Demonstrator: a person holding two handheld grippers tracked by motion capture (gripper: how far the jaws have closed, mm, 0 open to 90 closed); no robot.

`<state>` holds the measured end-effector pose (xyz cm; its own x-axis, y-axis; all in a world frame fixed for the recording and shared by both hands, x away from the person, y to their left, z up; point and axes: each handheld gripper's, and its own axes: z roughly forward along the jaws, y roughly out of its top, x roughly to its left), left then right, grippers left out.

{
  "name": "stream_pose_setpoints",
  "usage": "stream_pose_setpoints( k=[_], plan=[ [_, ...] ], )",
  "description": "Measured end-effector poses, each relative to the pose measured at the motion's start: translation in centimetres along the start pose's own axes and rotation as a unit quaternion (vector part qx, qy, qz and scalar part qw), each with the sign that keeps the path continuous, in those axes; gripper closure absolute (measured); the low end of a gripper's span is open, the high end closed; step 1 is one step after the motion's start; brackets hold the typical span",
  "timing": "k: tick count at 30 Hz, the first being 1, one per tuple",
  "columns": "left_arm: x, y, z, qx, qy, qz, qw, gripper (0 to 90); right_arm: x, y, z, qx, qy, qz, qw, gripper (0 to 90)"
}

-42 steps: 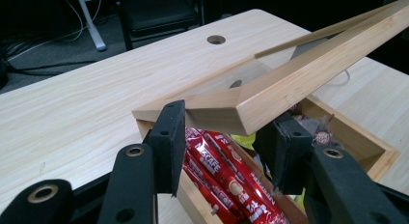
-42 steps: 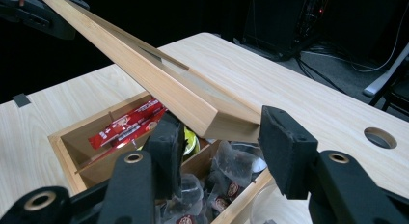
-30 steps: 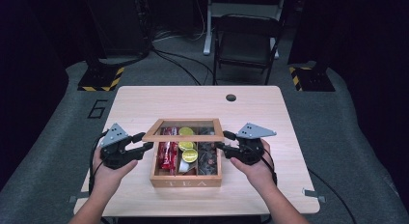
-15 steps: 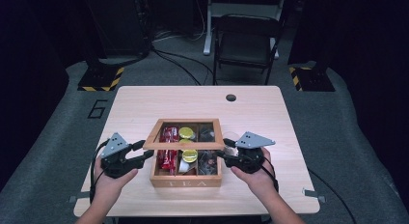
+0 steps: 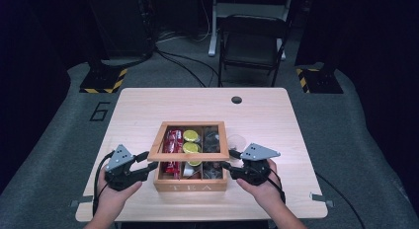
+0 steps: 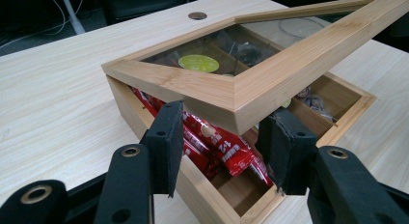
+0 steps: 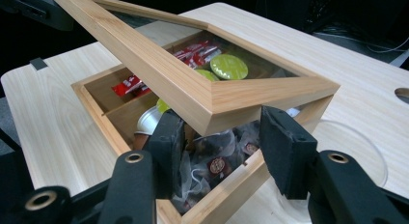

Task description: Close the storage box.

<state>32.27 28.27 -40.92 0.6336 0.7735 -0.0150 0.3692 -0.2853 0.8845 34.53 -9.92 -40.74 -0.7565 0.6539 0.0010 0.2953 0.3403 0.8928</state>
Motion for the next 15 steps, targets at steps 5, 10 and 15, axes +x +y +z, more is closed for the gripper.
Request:
stream_pose_setpoints(
  k=[5,10,15],
  plan=[
    [-0.2,-0.5,0.1,0.005,-0.002,0.001,1.0,52.1,0.3,-0.6,0.0,0.003,-0.001,0.002,1.0,52.3],
    [-0.3,-1.0,0.2,0.011,-0.004,0.004,0.9999,52.0,0.6,-1.2,0.0,0.004,0.0,-0.002,1.0,52.2],
    [-0.4,-2.0,0.4,0.009,-0.008,-0.001,0.9999,52.0,0.8,-1.8,0.2,0.011,-0.001,-0.001,0.9999,52.3]
  ],
)
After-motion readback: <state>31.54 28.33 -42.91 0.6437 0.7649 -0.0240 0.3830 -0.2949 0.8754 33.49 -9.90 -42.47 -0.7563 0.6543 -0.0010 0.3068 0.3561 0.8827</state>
